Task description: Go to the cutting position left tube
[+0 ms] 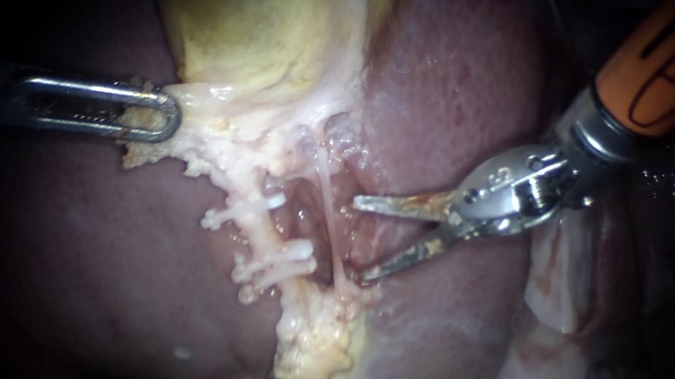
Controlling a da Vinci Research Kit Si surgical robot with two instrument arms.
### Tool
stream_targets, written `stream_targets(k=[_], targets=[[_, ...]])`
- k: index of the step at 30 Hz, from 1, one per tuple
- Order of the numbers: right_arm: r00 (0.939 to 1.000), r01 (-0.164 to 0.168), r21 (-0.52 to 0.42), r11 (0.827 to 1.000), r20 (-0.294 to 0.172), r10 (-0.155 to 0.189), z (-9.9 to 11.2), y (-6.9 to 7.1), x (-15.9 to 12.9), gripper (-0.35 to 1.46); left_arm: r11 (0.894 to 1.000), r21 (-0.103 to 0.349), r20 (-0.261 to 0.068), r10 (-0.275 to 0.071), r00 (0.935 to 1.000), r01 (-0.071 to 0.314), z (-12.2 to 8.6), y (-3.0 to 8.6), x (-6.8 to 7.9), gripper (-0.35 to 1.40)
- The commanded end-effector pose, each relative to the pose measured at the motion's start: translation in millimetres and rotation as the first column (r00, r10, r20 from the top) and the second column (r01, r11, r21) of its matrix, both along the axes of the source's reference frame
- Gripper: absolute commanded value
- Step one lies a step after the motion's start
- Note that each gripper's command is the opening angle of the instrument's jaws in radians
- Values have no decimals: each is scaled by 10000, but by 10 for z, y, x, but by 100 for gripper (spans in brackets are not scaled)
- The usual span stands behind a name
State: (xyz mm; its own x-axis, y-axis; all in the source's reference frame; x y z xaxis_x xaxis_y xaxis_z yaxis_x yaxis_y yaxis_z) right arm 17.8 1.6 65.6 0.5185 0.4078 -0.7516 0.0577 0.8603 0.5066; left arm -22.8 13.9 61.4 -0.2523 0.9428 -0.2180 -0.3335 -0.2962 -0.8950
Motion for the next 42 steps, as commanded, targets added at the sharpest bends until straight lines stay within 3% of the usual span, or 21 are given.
stream_targets(k=[1,3,8,18,25,35,39,42], targets=[[9999,13,181,9998,-118,-11,4,1,2,143,10000,-4,-6,-3,10000,3,0,0,0,-35],[9992,38,468,9989,-401,-19,14,4,7,143,10000,-5,-7,-4,10000,4,0,-1,0,-35],[9985,121,795,9968,-538,-79,36,7,12,143,10000,-6,-9,-7,10000,7,0,-1,-1,-35],[9939,722,771,9944,-894,-652,65,1,23,143,10000,-14,-14,-12,10000,12,2,-1,-2,-35],[9859,1207,706,9902,-1247,-1113,68,0,36,135,10000,-14,-14,-13,10000,13,2,-1,-2,-35],[9729,1329,1038,9857,-2037,-1097,60,-5,68,133,10000,-16,-13,-10,10000,10,3,-1,-3,-35],[9725,1321,1053,9856,-2061,-1084,57,-7,87,133,10000,-16,-13,-12,10000,12,3,0,-3,-35],[9729,1162,1174,9863,-2135,-892,57,-8,103,135,10000,-16,-16,-16,10000,16,3,0,-4,-35]])
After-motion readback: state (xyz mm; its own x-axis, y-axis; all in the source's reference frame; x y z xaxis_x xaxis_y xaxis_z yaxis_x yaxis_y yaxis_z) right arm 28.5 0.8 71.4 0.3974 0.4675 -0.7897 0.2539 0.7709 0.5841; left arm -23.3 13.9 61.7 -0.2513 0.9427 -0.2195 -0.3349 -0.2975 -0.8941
